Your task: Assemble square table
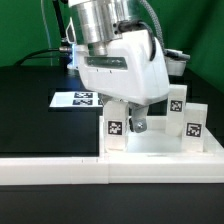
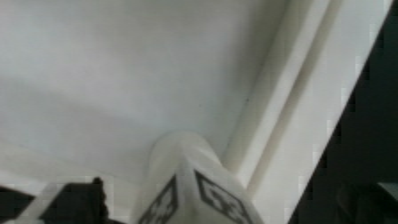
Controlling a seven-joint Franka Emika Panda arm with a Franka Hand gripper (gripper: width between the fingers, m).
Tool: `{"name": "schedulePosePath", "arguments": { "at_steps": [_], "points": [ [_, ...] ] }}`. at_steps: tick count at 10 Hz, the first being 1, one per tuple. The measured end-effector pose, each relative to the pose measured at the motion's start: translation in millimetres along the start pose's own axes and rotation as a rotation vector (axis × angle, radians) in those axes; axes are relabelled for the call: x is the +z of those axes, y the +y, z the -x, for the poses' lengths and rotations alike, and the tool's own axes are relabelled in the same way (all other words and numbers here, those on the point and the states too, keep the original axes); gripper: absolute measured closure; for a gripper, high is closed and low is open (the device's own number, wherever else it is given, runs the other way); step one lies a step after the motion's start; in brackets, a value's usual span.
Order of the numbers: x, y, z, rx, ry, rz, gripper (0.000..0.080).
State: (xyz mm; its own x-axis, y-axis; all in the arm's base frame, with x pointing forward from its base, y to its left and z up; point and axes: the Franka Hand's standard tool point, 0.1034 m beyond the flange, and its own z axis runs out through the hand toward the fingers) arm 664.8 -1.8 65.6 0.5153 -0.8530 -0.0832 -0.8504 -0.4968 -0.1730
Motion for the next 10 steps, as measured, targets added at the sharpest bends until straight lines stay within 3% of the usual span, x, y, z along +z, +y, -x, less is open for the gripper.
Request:
{"name": "schedulePosePath", "arguments": {
  "at_steps": [2, 3, 4, 6, 7, 8, 10],
  "points": [
    [-3.7, 6.4, -10.4, -0.374, 0.029, 0.047, 0.0150],
    [-3.2, 6.7, -9.0, -0.570, 0.035, 0.086, 0.0150],
    [-0.3, 6.1, -4.4, -0.637, 0.027, 0.103, 0.0150],
    [-0.8, 7.6, -7.4, -0.589, 0.030, 0.100, 0.0409],
    [-0.5, 7.4, -6.9, -0.573, 0.030, 0.099, 0.0409],
    [-0.3, 7.2, -6.5, -0.456, 0.034, 0.094, 0.0515],
    [-0.2, 7.2, -6.5, -0.335, 0.039, 0.091, 0.0515]
  ]
}}
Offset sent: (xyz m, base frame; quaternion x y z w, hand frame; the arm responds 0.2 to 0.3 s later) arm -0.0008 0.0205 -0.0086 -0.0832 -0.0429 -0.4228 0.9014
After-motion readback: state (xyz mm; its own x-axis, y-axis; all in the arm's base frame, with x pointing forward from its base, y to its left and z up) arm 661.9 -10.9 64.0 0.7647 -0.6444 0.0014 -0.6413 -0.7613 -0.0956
